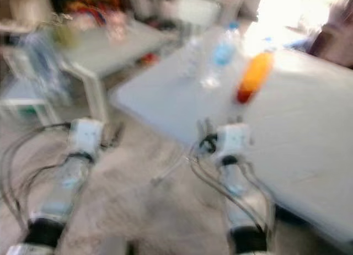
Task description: Restocking fridge
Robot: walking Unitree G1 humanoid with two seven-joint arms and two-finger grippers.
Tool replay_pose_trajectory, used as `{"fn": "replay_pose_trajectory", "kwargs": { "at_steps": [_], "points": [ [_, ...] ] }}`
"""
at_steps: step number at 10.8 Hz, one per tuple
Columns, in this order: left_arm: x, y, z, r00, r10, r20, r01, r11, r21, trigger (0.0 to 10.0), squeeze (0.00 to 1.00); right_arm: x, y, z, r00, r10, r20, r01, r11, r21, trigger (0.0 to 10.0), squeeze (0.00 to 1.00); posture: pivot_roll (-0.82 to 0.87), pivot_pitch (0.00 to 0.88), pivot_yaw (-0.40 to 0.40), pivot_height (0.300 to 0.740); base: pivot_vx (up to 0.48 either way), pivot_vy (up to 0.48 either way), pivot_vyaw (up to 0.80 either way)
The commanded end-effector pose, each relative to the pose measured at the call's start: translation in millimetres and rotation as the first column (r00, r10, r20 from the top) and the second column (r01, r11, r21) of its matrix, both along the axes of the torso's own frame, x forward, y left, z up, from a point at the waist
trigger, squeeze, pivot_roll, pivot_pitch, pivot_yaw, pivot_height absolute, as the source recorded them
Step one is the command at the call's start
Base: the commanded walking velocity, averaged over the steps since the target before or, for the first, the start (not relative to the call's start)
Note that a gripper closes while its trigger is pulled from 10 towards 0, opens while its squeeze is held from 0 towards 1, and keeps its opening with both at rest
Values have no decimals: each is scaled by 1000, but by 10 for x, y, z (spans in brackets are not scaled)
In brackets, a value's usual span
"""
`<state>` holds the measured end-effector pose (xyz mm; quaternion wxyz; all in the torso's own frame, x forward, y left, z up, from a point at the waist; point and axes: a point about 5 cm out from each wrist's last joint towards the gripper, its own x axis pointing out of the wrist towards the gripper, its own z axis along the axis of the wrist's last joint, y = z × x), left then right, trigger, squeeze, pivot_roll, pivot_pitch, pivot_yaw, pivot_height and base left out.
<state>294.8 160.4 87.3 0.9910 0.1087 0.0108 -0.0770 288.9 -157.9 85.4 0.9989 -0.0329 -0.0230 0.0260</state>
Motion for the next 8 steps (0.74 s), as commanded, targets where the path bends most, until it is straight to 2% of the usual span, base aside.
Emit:
{"fn": "replay_pose_trajectory", "kwargs": {
  "at_steps": [1, 5, 8],
  "points": [
    [21, -94, 66, 999, -21, 28, 21, 1000, -13, 10000, 0, 26, -94, 42, 1000, -21, 13, 22, 1000, -18, 10000, 0, 91, 60, -50, 740, 0, 0, 0],
    [4, -77, 99, 999, -12, 43, 13, 1000, -22, 10000, 0, 32, -30, 57, 1000, 1, 22, 0, 1000, -26, 10000, 0, 97, 75, -61, 740, 0, 0, 0],
    [-57, -102, 78, 998, -27, 48, 29, 999, -41, 10000, 0, 60, -60, 88, 1000, -8, 30, 8, 1000, -29, 10000, 0, 91, 78, -54, 740, 0, 0, 0]
  ]
}}
